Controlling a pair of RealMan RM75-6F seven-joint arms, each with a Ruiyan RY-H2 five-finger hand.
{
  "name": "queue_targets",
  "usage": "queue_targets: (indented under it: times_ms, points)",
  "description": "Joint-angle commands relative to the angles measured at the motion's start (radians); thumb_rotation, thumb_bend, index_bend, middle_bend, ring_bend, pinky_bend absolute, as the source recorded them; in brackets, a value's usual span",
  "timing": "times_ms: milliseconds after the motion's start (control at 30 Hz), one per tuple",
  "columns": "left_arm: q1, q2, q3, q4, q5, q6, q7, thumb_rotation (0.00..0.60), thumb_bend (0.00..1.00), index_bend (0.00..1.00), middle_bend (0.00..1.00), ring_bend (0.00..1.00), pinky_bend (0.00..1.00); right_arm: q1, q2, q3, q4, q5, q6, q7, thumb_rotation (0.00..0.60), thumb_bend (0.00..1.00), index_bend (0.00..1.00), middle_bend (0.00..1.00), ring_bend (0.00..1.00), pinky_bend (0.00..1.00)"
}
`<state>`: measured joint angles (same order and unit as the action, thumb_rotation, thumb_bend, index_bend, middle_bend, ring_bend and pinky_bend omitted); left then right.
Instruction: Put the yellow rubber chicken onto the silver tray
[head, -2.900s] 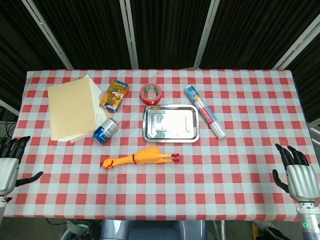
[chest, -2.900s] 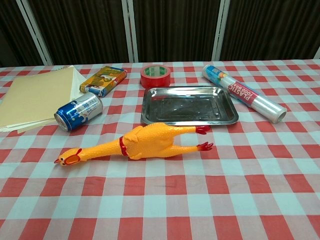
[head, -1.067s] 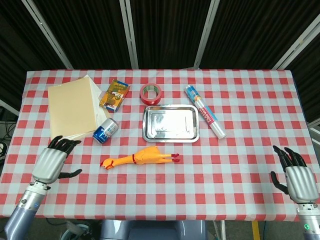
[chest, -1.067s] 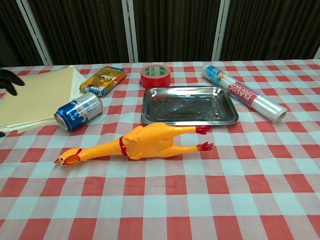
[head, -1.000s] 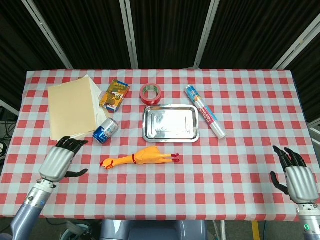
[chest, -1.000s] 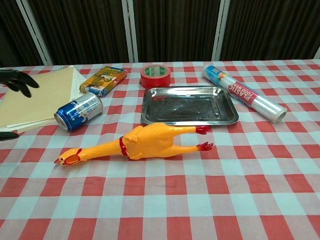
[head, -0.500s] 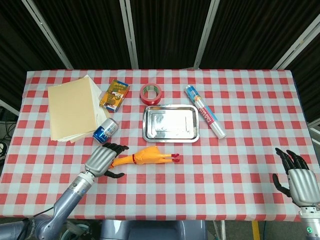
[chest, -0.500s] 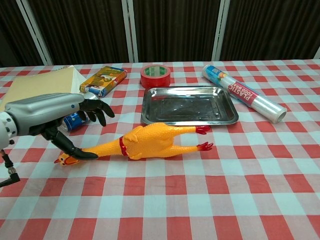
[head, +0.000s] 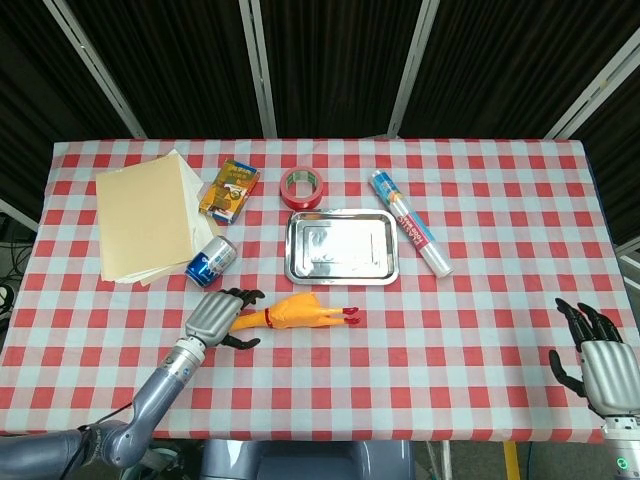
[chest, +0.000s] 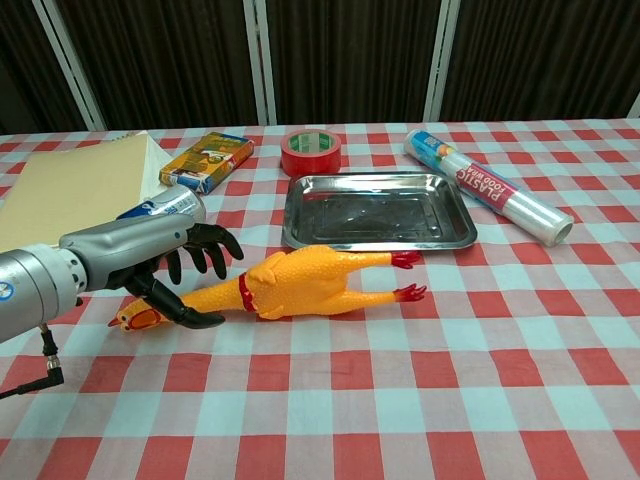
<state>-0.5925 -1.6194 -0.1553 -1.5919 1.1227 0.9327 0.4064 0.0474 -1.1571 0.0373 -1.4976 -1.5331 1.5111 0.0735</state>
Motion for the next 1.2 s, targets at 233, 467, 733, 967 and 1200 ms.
queue_targets:
  times_ms: [233,467,733,967,1200]
  points:
    - [-0.016,-0.045,0.01,0.048,-0.004,0.029,0.006,0.6,0.19,0.24,0.34,0.31,0.41,-0.008,0.001,0.0,-0.004,0.006,0.004,-0.002,0.6,0.46,0.09,0.21,0.12,0.16]
    - [-0.019,-0.094,0.008,0.086,0.002,0.09,0.037,0.6,0.19,0.3,0.4,0.36,0.44,-0.018,0.003,0.0,-0.004,0.011,0.013,0.003,0.6,0.46,0.09,0.21,0.12,0.16]
    - [-0.022,-0.143,0.022,0.115,0.01,0.132,0.084,0.6,0.2,0.33,0.43,0.38,0.46,-0.03,0.005,0.0,0.0,0.016,0.024,0.017,0.6,0.46,0.09,0.21,0.12,0.16]
    - [-0.022,-0.192,0.021,0.145,-0.006,0.171,0.142,0.6,0.21,0.34,0.44,0.39,0.46,-0.038,0.007,0.002,0.008,0.02,0.031,0.031,0.6,0.46,0.09,0.21,0.12,0.16]
    - [-0.028,-0.246,0.002,0.187,-0.018,0.195,0.159,0.6,0.31,0.38,0.49,0.44,0.5,-0.048,0.008,0.002,0.016,0.024,0.038,0.045,0.6,0.46,0.09,0.21,0.12,0.16]
